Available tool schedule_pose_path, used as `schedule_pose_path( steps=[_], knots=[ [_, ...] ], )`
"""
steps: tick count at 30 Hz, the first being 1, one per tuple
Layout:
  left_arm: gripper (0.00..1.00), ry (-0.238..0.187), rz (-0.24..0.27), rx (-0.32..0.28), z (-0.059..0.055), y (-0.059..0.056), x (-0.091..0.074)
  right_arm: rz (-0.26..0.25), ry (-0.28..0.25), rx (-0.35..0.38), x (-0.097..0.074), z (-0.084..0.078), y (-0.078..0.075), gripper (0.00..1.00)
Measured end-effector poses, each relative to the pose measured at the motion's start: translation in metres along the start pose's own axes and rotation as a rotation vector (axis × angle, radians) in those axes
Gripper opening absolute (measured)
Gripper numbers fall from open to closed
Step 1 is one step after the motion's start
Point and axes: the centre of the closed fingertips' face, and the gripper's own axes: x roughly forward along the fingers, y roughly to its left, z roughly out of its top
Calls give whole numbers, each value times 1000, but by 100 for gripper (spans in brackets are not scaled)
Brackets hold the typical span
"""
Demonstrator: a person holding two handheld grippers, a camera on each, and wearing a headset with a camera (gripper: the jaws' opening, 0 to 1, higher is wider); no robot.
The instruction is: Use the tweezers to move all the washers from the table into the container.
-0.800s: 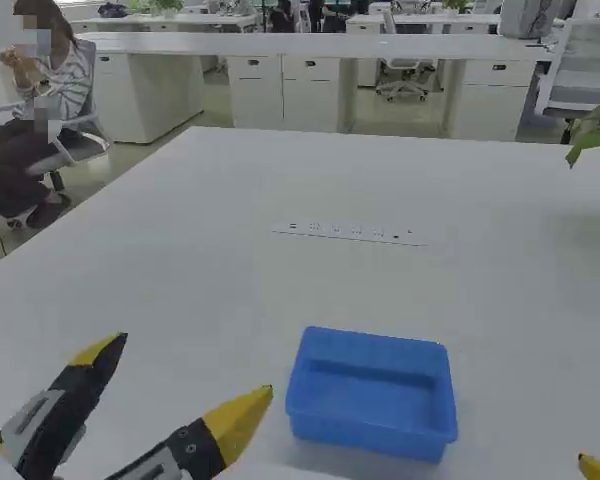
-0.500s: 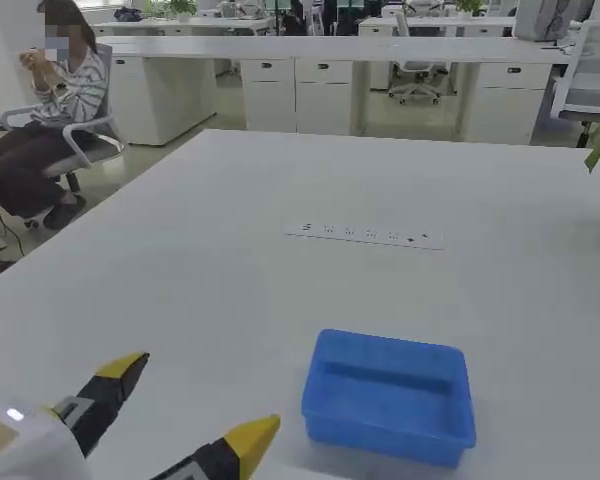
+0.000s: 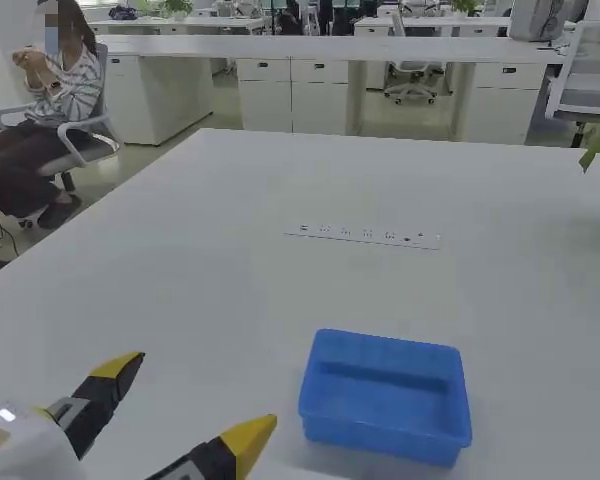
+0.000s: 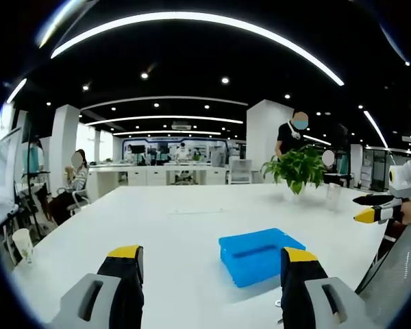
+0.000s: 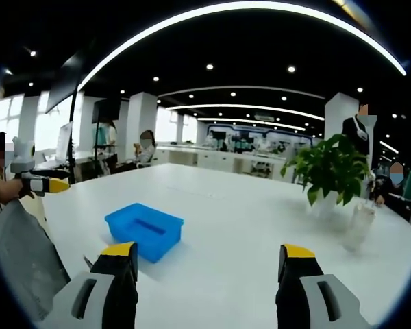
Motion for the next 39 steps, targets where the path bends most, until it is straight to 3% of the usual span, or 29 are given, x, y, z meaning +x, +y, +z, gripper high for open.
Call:
schedule_pose_path(
  steps=[39],
  knots=[
    [82, 13, 2, 19, -2, 0, 0, -1, 0, 18, -1, 0, -1, 82]
  ],
)
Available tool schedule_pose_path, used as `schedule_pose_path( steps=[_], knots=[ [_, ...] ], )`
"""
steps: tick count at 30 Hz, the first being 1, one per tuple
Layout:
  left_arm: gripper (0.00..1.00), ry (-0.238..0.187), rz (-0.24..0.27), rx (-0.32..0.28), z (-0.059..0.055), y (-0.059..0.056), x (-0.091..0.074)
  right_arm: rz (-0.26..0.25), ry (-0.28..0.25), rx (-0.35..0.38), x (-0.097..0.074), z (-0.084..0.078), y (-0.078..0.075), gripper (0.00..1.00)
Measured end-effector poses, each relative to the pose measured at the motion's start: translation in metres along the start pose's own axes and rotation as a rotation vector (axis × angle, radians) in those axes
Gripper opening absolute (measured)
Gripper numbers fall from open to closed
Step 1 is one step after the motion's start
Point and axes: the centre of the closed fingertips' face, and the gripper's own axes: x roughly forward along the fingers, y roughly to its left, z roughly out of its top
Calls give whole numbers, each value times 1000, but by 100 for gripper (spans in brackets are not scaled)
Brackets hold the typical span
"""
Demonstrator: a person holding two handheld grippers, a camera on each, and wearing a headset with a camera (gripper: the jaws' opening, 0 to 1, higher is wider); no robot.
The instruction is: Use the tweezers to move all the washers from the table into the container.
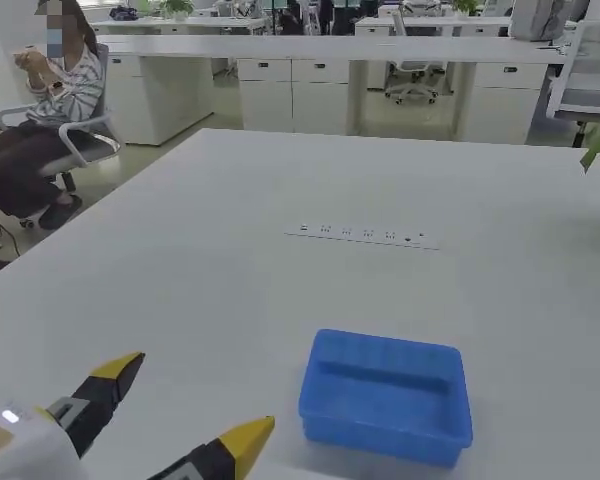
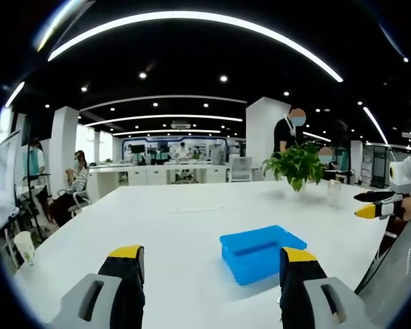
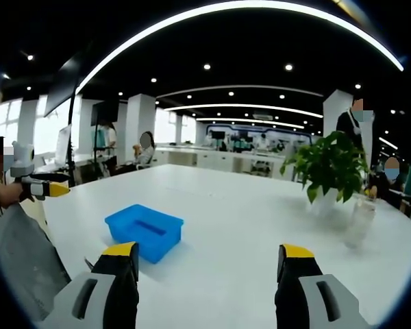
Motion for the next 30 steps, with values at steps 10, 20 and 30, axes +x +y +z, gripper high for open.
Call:
schedule_pose_path(
  steps=[10, 20, 30],
  knots=[
    [81, 4, -33, 7, -1, -6, 2, 6, 10, 30, 2, -3, -3, 80],
    [56, 292, -312, -94, -42, -40, 5, 119, 46, 17, 3, -7, 19, 50],
    [28, 595, -682, 64, -96, -97, 8, 121, 34, 22, 1, -6, 16, 43]
  ],
)
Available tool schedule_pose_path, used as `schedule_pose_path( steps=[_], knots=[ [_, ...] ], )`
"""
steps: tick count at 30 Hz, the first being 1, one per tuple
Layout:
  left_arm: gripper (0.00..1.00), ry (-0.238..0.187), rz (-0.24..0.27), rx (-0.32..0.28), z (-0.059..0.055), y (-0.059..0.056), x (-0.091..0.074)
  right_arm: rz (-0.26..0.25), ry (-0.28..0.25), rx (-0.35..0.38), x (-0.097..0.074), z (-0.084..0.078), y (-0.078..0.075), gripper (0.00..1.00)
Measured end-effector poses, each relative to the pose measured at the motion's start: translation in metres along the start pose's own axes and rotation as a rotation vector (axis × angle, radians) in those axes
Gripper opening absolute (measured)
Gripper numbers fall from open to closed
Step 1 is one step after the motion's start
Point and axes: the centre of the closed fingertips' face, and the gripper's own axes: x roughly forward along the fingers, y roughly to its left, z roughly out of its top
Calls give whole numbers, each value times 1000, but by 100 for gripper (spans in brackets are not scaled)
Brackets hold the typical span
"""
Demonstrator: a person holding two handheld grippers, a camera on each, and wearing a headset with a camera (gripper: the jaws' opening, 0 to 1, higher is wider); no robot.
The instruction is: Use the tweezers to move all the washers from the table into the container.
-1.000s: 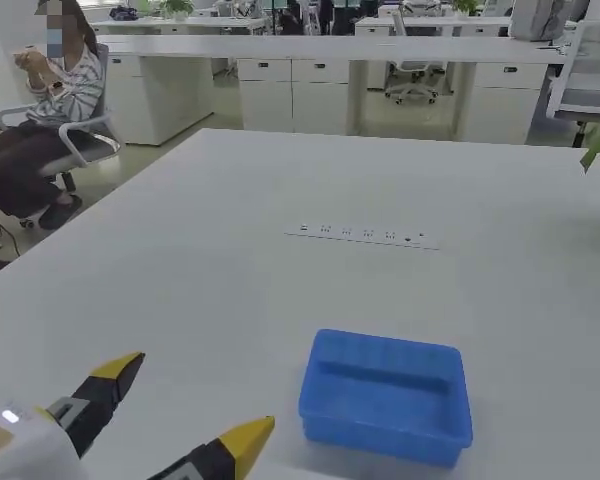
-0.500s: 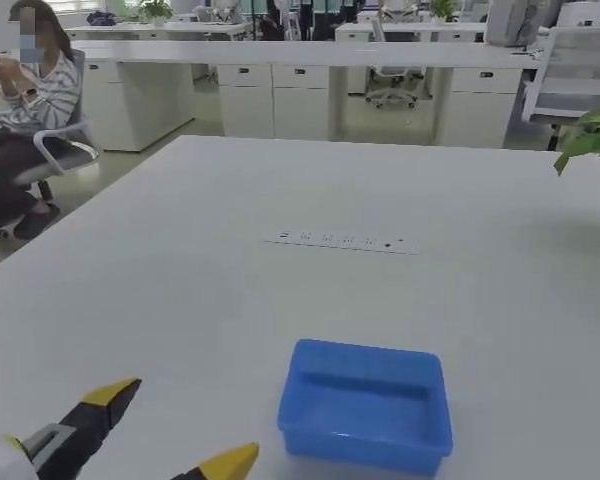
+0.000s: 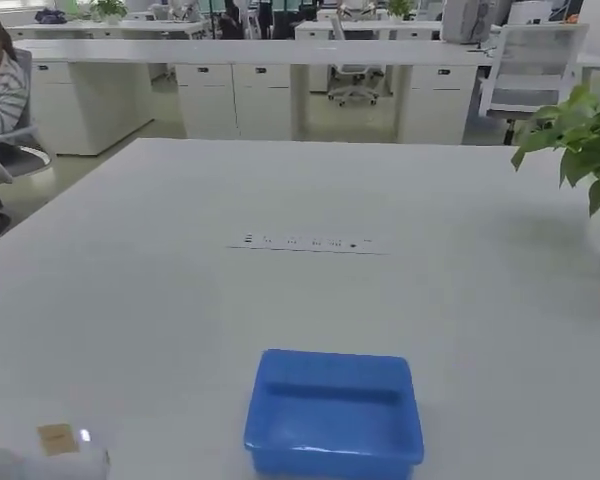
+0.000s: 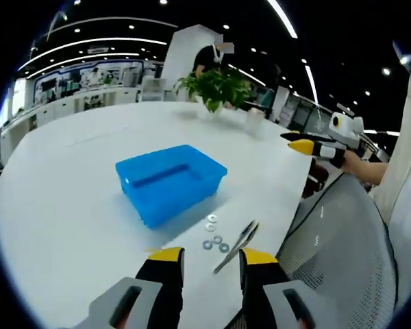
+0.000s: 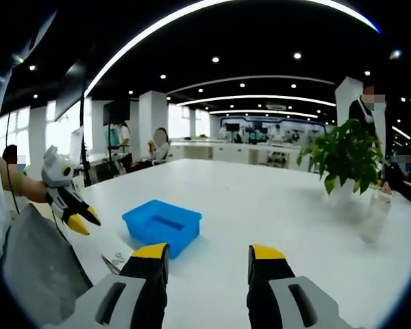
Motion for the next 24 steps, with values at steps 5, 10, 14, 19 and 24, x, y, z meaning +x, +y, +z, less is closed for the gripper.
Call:
schedule_pose_path(
  steps=[5, 10, 14, 19, 24],
  knots=[
    [17, 113, -61, 64, -12, -5, 16, 0, 15, -51, 1, -1, 1, 42],
    [14, 232, -83, 185, -26, -6, 28, -1, 9, -48, 0, 1, 2, 44],
    [14, 317, -86, 285, -35, -6, 35, -7, 53, -56, 1, -6, 1, 44],
    [8, 338, -92, 339, -34, -8, 41, 15, 120, -19, 2, -17, 5, 46],
    [0, 340, -121, 432, -32, -14, 43, 9, 171, -54, 1, -24, 4, 47]
  ],
)
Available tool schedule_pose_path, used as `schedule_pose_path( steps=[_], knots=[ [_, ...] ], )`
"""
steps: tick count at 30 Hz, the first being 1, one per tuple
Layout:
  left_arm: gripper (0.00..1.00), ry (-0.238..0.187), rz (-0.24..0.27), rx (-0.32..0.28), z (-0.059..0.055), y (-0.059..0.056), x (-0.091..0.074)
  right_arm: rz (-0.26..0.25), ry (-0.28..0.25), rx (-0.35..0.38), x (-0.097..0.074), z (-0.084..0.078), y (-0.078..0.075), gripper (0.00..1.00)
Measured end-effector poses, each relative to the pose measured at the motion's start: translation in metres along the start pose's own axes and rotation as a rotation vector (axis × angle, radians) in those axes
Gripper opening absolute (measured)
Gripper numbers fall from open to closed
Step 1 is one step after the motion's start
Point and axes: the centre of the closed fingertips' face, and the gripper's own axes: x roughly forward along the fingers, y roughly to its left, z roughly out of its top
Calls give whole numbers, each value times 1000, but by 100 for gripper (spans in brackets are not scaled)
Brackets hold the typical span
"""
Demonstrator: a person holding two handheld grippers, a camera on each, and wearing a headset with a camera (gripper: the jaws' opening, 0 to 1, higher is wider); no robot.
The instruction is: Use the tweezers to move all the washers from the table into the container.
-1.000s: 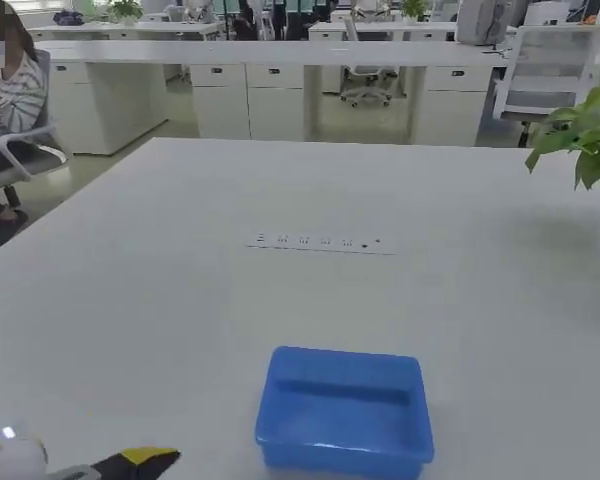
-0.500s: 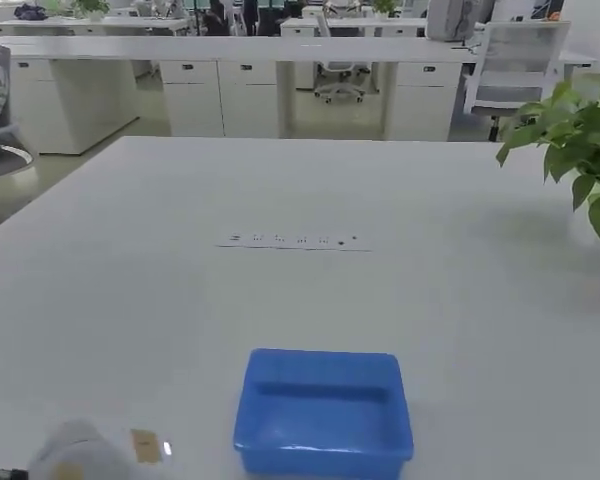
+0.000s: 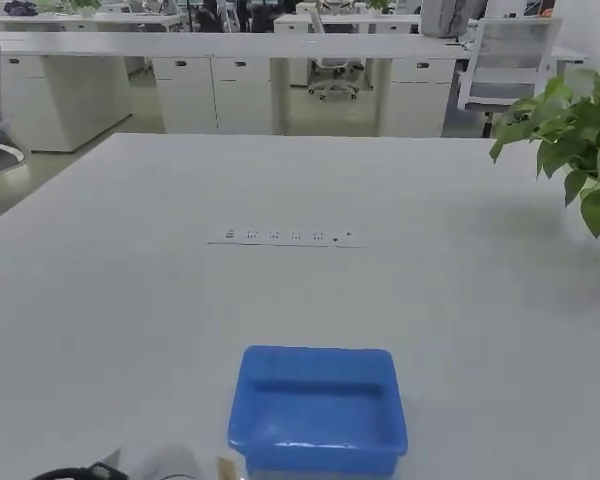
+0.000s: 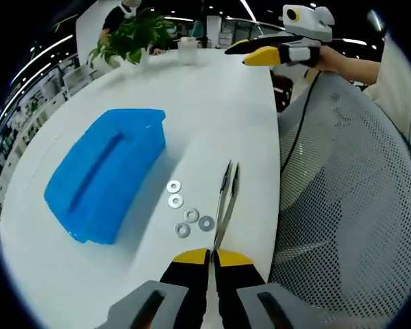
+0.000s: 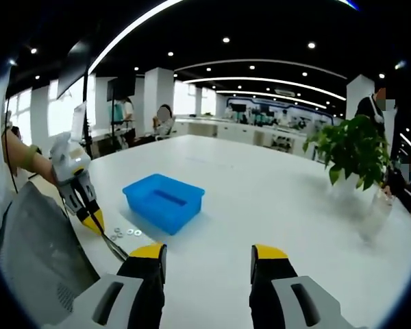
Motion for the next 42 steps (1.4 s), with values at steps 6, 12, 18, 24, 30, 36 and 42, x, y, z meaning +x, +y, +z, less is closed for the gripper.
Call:
schedule_pose_path(
  steps=[6, 12, 18, 24, 30, 36, 42],
  knots=[
    [0, 72, 2, 79, -7, 0, 2, 2, 36, -15, 1, -7, -1, 45],
    [0, 107, -12, 130, -8, -3, -1, 16, 22, 13, 1, -8, -1, 46],
    [0, 64, -7, 120, 2, -7, -16, 45, 37, 12, 3, -10, 6, 42],
    [0, 11, 0, 133, 18, -17, -38, 109, 79, -56, 6, -15, 23, 39],
    [0, -31, 7, 164, 36, -31, -55, 383, 209, -276, 9, -28, 91, 38],
    [0, -47, 1, 167, 47, -40, -64, 635, 249, -363, 18, -34, 156, 33],
    [0, -68, 0, 181, 59, -43, -72, 745, 315, -424, 37, -54, 182, 29]
  ],
)
